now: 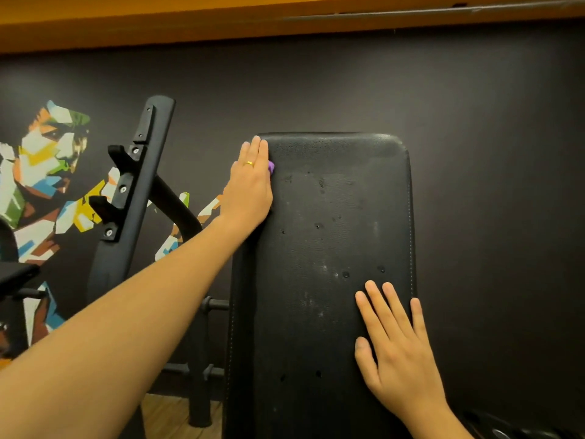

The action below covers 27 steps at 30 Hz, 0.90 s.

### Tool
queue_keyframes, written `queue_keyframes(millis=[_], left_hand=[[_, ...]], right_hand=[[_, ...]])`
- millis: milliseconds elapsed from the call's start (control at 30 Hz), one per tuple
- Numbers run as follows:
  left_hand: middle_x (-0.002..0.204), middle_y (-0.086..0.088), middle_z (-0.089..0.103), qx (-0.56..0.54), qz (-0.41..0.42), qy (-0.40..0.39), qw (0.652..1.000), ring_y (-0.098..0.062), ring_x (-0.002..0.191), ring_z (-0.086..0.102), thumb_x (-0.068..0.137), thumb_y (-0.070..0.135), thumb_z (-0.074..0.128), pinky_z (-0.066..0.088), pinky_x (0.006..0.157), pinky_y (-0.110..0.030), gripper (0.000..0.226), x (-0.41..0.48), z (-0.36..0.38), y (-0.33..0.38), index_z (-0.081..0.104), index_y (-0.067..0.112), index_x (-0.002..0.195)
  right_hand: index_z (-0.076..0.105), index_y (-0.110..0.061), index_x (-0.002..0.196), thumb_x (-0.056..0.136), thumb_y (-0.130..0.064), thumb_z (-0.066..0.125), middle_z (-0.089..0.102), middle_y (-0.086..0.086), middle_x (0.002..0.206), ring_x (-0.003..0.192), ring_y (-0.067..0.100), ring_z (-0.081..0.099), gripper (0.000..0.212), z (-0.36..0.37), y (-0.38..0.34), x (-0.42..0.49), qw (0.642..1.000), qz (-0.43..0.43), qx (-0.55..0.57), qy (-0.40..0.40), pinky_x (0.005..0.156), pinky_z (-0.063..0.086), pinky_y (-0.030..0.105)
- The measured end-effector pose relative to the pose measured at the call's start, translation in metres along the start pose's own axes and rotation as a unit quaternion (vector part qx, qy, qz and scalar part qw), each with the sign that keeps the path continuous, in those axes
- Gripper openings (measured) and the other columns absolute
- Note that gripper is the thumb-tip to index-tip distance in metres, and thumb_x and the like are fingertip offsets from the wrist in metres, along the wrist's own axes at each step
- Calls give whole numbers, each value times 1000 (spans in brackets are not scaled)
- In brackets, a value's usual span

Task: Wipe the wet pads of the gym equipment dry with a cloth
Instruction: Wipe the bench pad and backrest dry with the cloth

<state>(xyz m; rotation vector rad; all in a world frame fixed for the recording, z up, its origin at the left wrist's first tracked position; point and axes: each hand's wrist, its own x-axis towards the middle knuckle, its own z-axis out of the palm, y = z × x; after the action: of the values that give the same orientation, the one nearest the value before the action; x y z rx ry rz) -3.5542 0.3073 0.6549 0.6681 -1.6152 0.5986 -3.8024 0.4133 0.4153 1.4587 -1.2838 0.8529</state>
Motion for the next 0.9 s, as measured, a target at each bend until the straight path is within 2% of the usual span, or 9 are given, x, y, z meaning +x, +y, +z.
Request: queue_keyframes(millis=[100,234,300,367,434,534,634,768,901], left_hand=[[156,-14,32,-17,-12,15,1000,-36,132,41,104,4,38,44,95,-41,47,-6,3,2,30,5,151],[167,-12,14,-24,-7,-8,1000,-35,142,39,104,8,40,44,111,-44,58,-38,8,-12,20,4,158],[169,-12,9,1,0,-33,999,-32,151,25,105,12,40,32,121,-40,56,-58,10,-15,23,-1,156],[169,-12,9,-23,-19,-38,999,-27,155,15,106,13,39,25,123,-37,58,-70,9,-12,17,2,159],[168,-13,11,-5,-8,-30,1000,-29,155,15,106,13,43,27,122,-39,62,-64,5,-10,14,4,160],[165,-17,19,22,6,-26,999,-38,148,28,99,6,56,39,114,-49,68,-33,0,-3,19,0,157],[157,-17,29,13,-21,-2,1000,-38,131,43,101,3,50,49,98,-50,56,-8,-1,6,27,0,152],[147,-18,40,-9,-40,25,999,-43,126,47,101,1,41,52,93,-55,50,-19,9,4,31,5,149],[146,-18,42,-16,-31,15,999,-42,125,51,100,2,43,53,95,-54,61,-62,14,-4,20,12,155]], right_hand=[[31,-17,157,95,-39,43,20,1,168,156,24,14,67,2,-1,0,1000,0,-3,2,124,10,53],[32,-17,157,95,-39,43,19,1,168,156,24,15,68,2,0,0,1000,-1,-1,6,124,10,53],[31,-17,158,95,-40,43,19,1,168,156,24,14,68,2,0,0,1000,-2,-2,5,125,8,51],[31,-17,157,95,-40,42,19,1,168,156,24,15,68,2,0,-1,1000,-2,-2,7,125,8,52],[32,-16,157,95,-40,42,19,1,168,156,24,14,68,1,-1,1,1000,0,1,6,124,8,53],[32,-16,157,95,-40,42,20,1,168,156,24,15,67,1,-1,1,1000,1,3,7,124,8,53],[33,-16,157,95,-39,42,21,1,168,156,24,15,66,2,-1,0,1000,1,7,12,124,8,53],[32,-16,157,96,-39,40,21,1,167,156,23,14,65,-1,-3,1,1000,6,4,2,125,7,52],[32,-15,157,96,-38,39,22,3,167,156,23,13,65,-1,-3,1,1000,7,8,2,125,8,53]])
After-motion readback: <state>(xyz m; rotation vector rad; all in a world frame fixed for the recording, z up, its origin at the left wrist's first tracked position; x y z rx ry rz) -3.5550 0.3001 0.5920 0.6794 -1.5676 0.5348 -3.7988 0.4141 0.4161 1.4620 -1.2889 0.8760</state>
